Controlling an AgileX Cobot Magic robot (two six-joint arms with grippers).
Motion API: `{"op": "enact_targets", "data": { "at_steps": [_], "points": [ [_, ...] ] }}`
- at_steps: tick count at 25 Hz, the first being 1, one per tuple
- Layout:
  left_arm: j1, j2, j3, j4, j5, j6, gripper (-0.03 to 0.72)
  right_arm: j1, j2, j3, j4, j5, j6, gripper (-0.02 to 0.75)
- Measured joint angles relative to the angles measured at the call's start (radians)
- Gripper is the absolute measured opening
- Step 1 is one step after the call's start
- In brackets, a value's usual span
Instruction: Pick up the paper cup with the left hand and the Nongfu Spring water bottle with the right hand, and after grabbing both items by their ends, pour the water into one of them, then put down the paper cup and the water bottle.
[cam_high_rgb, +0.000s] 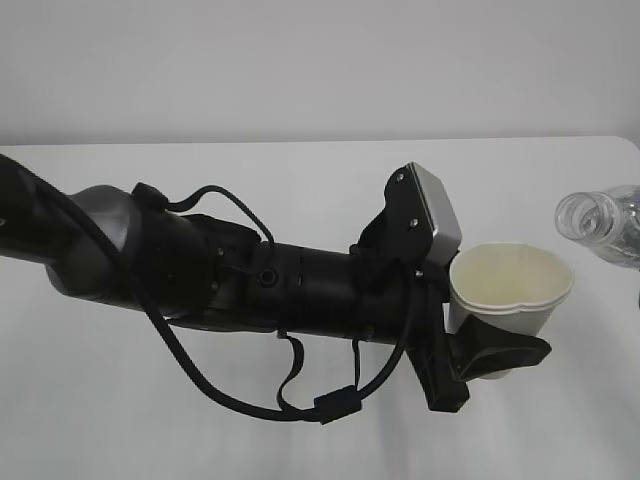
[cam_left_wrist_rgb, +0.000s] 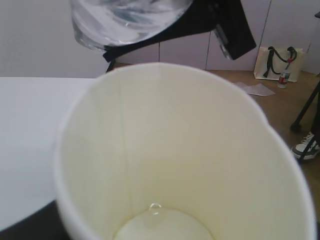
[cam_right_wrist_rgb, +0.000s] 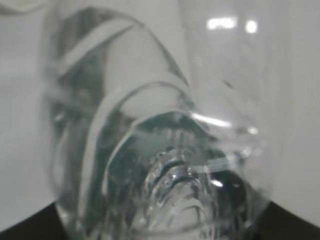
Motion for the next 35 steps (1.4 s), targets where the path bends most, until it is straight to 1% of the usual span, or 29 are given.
{"op": "enact_targets", "data": {
  "at_steps": [17, 24, 29, 35],
  "points": [
    [0.0, 0.0, 0.0, 0.007, -0.019, 0.0, 0.439, 0.0, 0.0, 0.0, -0.015, -0.002, -0.002, 0.403],
    [0.0, 0.0, 0.0, 0.021, -0.036, 0.0, 0.438, 0.0, 0.0, -0.024, -0.049, -0.002, -0.017, 0.403],
    [0.0, 0.0, 0.0, 0.057, -0.078, 0.0, 0.438, 0.0, 0.0, -0.042, -0.061, -0.002, -0.019, 0.403],
    [0.0, 0.0, 0.0, 0.062, -0.09, 0.0, 0.438, 0.0, 0.0, -0.042, -0.128, -0.002, -0.021, 0.403]
  ]
}}
